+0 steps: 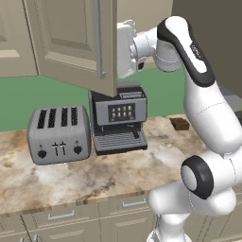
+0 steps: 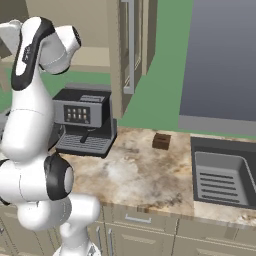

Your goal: Open the cabinet. Pick the bar soap and place it next to the sink. Then close the cabinet.

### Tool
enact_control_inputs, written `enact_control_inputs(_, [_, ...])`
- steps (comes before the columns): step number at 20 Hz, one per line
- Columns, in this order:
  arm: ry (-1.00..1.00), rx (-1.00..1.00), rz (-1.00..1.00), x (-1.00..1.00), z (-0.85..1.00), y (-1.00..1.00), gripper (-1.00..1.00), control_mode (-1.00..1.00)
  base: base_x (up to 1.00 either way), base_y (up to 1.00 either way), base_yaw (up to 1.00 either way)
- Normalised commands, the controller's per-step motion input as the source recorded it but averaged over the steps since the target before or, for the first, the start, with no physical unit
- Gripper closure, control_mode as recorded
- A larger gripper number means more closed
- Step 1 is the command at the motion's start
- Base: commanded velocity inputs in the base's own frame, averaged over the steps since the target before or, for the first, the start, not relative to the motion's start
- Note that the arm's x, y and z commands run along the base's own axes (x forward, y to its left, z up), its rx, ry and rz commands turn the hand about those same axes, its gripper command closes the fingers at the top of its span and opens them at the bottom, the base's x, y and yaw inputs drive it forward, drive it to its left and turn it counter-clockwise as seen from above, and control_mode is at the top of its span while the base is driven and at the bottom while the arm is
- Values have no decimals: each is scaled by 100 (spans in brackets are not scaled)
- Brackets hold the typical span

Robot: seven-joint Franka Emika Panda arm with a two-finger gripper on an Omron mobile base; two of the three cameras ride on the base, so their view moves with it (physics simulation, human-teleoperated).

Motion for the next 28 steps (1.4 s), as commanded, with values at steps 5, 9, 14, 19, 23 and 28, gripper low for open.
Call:
enact_control_inputs(5, [-11,0,6,-98,0,41,-100,-100,0,0,0])
enact_control_inputs(9, [-7,0,6,-96,0,60,-100,-100,0,0,0])
enact_control_inputs(14, [-3,0,1,-23,-2,49,-100,-100,0,0,0])
enact_control_inputs(19, [-9,-4,0,6,-3,4,-100,-100,0,0,0])
enact_control_inputs(23, [-11,-4,-1,0,0,-37,-100,-100,0,0,0])
enact_control_inputs(28, [-3,-5,-6,0,-6,-66,-100,-100,0,0,0])
